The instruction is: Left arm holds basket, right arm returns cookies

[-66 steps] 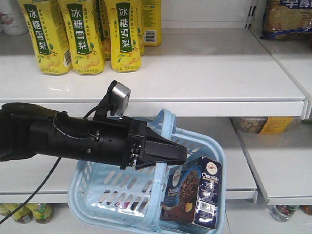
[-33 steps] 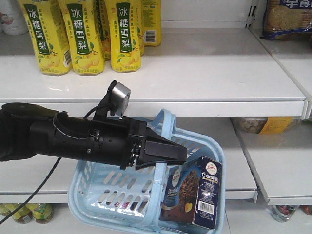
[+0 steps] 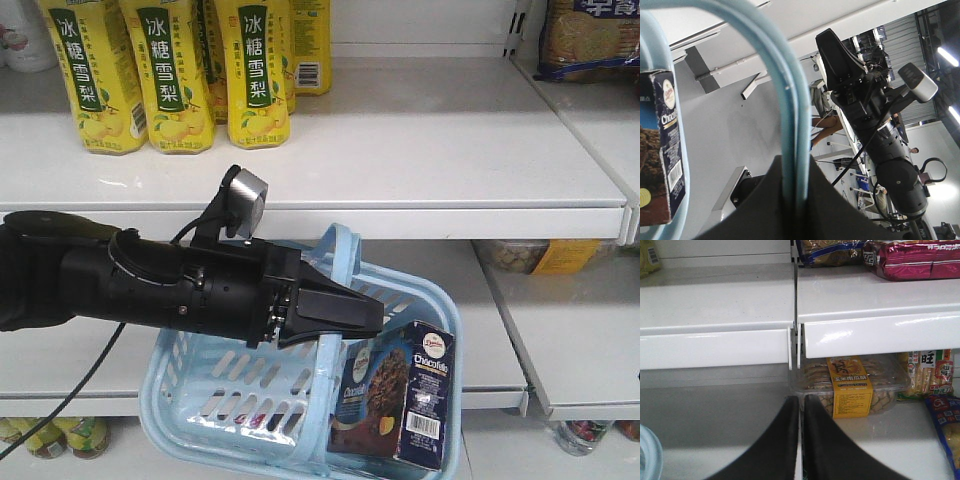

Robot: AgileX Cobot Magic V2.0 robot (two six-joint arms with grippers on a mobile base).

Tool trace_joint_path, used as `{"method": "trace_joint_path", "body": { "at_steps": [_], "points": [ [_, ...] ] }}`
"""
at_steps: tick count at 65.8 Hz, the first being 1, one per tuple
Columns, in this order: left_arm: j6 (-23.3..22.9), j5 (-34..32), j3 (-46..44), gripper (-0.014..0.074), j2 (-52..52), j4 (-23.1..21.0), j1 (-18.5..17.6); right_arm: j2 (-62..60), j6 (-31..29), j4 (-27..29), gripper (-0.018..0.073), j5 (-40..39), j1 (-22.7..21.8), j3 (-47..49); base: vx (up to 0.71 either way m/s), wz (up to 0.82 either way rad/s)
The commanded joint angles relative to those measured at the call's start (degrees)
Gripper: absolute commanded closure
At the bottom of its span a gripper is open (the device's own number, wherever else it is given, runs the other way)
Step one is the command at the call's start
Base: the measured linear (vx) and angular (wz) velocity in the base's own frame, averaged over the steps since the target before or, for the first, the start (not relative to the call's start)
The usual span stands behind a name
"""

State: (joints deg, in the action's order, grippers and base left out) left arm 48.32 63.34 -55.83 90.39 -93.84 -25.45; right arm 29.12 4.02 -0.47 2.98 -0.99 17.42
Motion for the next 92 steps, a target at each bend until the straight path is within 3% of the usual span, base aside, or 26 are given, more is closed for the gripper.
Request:
{"method": "trace_joint_path", "body": {
  "at_steps": [1,26,37,51,62,78,92],
  "points": [
    [0.9,3.0,-1.9,0.0603,-2.8,-8.1,-0.2,0.4,-0.1,1.1,0.0518,-4.9,-0.1,2.1,0.00,0.00],
    [0.9,3.0,-1.9,0.0603,-2.8,-8.1,-0.2,0.4,-0.1,4.1,0.0180,-4.8,-0.1,2.1,0.00,0.00],
    [0.9,3.0,-1.9,0.0603,-2.8,-8.1,-0.2,0.5,-0.1,8.9,0.0083,-2.3,2.3,3.0,0.00,0.00],
    [0.9,3.0,-1.9,0.0603,-2.8,-8.1,-0.2,5.4,-0.2,13.2,0.0074,10.3,11.0,10.3,0.00,0.00],
    [0.9,3.0,-1.9,0.0603,-2.8,-8.1,-0.2,13.1,-0.3,23.0,0.0074,18.9,17.1,14.8,0.00,0.00],
    [0.9,3.0,-1.9,0.0603,-2.8,-8.1,-0.2,22.7,-4.0,32.5,0.0074,21.3,23.0,16.5,0.00,0.00],
    [0.9,3.0,-1.9,0.0603,-2.8,-8.1,-0.2,26.5,-7.0,38.4,0.0074,22.1,25.1,16.5,0.00,0.00]
  ]
}}
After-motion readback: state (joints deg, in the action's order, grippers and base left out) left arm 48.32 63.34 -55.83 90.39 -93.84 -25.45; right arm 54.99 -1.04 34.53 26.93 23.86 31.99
